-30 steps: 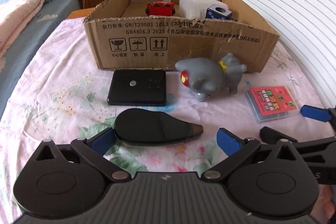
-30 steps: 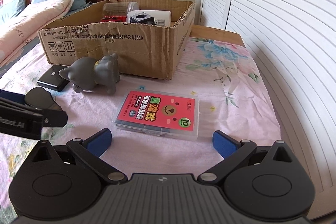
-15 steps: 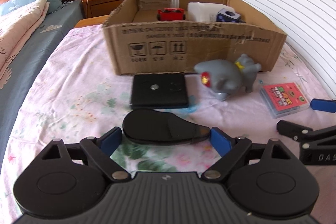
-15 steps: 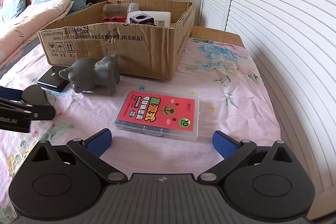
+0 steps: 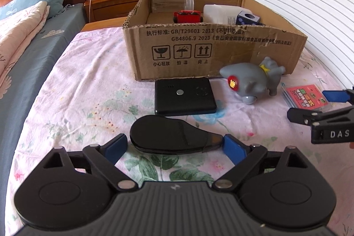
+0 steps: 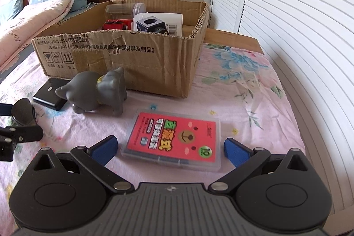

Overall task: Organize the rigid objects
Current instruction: 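Grasp the black oval case with the left gripper while the right grasps the red card box, then carry both over the box and open both grippers to drop them, then move the left gripper to the black square pad while the right approaches the grey elephant toy, then grasp the black square pad with the left gripper while the right grasps the grey elephant toy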

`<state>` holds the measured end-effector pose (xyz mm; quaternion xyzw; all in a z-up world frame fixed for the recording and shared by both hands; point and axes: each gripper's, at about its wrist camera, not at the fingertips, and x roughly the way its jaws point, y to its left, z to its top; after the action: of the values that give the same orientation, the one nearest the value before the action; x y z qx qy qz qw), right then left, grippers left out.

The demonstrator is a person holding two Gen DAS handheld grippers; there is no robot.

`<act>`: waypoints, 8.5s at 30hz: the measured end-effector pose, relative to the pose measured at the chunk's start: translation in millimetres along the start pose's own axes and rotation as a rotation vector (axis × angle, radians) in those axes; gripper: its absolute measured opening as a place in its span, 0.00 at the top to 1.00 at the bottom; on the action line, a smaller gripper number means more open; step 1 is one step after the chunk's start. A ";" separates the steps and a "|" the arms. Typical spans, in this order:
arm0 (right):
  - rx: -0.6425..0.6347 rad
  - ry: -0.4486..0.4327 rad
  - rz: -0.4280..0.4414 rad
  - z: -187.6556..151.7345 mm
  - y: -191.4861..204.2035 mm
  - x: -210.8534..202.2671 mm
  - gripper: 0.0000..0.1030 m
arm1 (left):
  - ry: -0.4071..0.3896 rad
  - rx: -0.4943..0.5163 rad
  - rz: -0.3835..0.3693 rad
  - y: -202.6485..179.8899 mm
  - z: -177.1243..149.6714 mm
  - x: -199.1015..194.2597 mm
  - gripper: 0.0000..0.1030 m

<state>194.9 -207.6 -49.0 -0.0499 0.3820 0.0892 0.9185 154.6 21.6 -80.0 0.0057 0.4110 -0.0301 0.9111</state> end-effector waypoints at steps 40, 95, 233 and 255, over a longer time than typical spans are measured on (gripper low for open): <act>0.032 0.085 -0.018 14.9 -0.3 -24.2 0.08 | 0.038 0.237 -0.159 1.5 15.8 -15.1 0.13; -0.188 0.015 0.122 93.4 19.0 -69.8 0.09 | -0.077 0.350 -0.182 0.5 159.0 -0.8 0.13; 0.040 0.006 -0.045 24.2 54.9 27.4 0.00 | 0.067 0.049 -0.039 8.6 59.0 52.7 0.01; 0.053 0.015 -0.058 24.0 56.2 26.8 0.00 | 0.020 0.179 -0.128 22.3 50.0 38.0 0.33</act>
<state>218.8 -145.3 -52.5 -0.0375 0.3893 0.0520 0.9189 218.4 40.2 -75.7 0.0608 0.4151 -0.1247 0.8991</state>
